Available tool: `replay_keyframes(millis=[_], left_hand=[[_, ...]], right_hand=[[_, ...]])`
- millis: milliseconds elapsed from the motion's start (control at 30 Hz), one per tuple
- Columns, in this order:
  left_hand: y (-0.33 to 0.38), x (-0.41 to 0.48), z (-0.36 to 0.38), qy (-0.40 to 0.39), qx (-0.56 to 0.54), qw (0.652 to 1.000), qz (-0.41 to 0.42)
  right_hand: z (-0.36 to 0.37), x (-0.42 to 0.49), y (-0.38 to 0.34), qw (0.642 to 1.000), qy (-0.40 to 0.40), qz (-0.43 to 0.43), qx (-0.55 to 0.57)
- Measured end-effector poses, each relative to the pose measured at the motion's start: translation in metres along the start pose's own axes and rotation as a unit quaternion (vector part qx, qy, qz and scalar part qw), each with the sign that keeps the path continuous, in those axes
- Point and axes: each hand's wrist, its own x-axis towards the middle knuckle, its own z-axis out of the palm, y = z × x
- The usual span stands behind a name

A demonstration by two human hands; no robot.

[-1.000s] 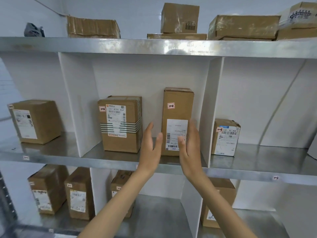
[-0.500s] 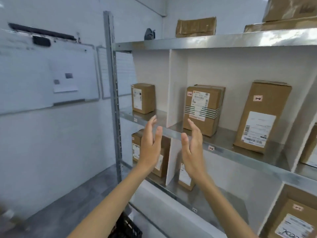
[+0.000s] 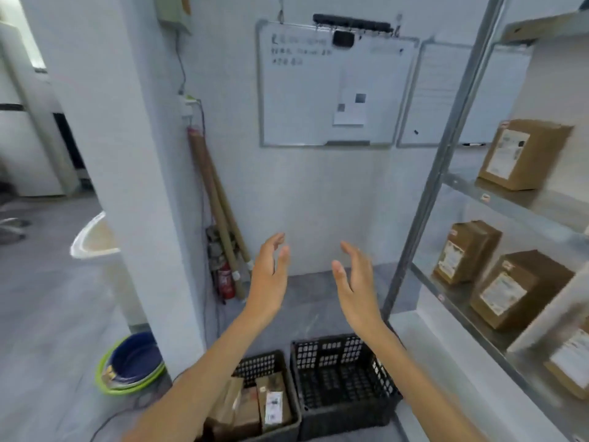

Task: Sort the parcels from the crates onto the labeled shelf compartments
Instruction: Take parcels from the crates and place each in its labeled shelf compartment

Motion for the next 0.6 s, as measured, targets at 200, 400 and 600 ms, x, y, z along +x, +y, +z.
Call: replay_keyframes(millis=[200, 400, 600], left_hand=[[-0.085, -0.052, -0.114, 0.049, 0.092, 0.991, -0.088], [-0.141, -0.066, -0.168, 0.1, 0.115, 0.976, -0.155], [-0.205, -0.06, -0.17, 0.124, 0.14, 0.953, -0.237]], right_hand=[[0.116, -0.052, 0.012, 0.991, -0.11, 0.074, 0.025], [0.186, -0.074, 0.024, 0.974, -0.204, 0.099, 0.016], [0.224, -0.057, 0.058, 0.953, -0.263, 0.148, 0.008]])
